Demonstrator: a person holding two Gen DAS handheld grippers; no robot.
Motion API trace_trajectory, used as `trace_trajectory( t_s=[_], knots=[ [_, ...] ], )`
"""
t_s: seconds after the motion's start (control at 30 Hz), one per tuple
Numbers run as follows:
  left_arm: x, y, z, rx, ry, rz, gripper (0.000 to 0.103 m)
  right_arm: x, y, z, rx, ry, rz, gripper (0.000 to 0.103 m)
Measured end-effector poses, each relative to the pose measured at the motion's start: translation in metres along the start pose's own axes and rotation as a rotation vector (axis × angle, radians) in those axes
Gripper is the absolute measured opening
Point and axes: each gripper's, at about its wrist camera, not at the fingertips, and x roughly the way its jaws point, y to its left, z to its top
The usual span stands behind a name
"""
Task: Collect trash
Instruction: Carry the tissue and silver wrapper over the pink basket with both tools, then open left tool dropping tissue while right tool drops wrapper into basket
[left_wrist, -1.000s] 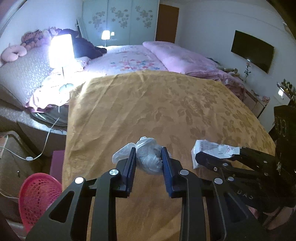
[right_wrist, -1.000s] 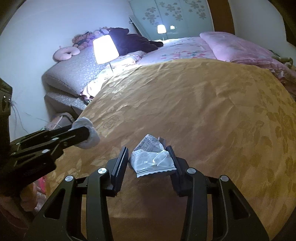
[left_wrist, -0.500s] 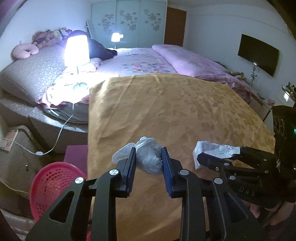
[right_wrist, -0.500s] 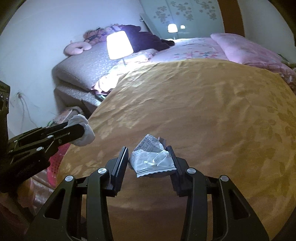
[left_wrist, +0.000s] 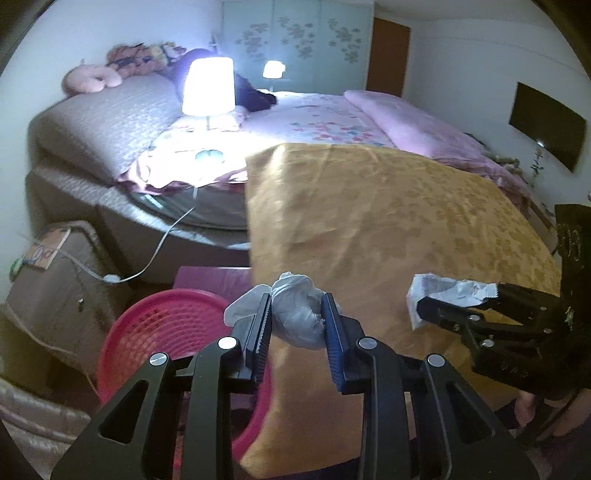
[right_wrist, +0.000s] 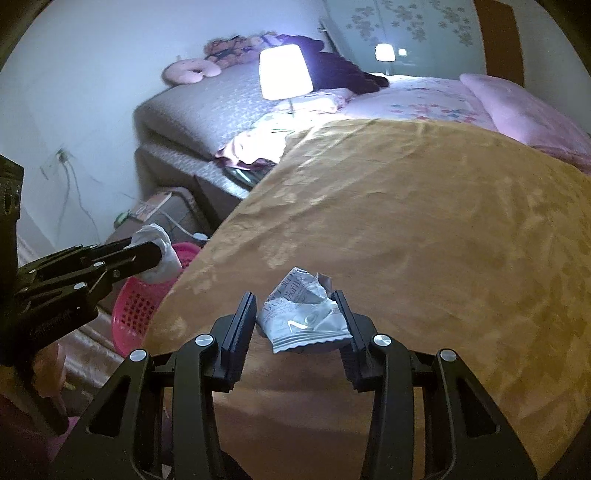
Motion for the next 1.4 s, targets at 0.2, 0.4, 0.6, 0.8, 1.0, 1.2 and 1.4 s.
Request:
trace_trajectory(
  t_s=[0.2,0.4,0.6,0.8,1.0,1.2,1.4],
  knots=[
    [-0.006,0.027,-0.01,-0.049,0.015,0.045,0.026,0.01,0.023,0.002,-0.055,0.024,0.036,0.041],
    [-0.014,0.055,-0.023,-0.102,0.025,0.102,0.026,0.017,0.046,0.003,-0.102,0.045,0.063,0.041],
    [-0.017,0.077,-0.032,-0.144,0.025,0.155,0.026,0.03,0.076,0.004,-0.165,0.077,0.093,0.041],
    [-0.014,0.094,-0.037,-0.177,0.036,0.186,0.026,0.043,0.104,0.009,-0.219,0.105,0.119,0.041],
    [-0.009,0.106,-0.04,-0.208,0.049,0.203,0.026,0.058,0.116,0.012,-0.234,0.128,0.135,0.041],
    [-0.004,0.12,-0.042,-0.238,0.067,0.217,0.026,0.074,0.126,0.02,-0.232,0.158,0.153,0.041],
    [0.0,0.131,-0.044,-0.262,0.081,0.23,0.026,0.094,0.14,0.029,-0.253,0.184,0.171,0.041]
  ],
)
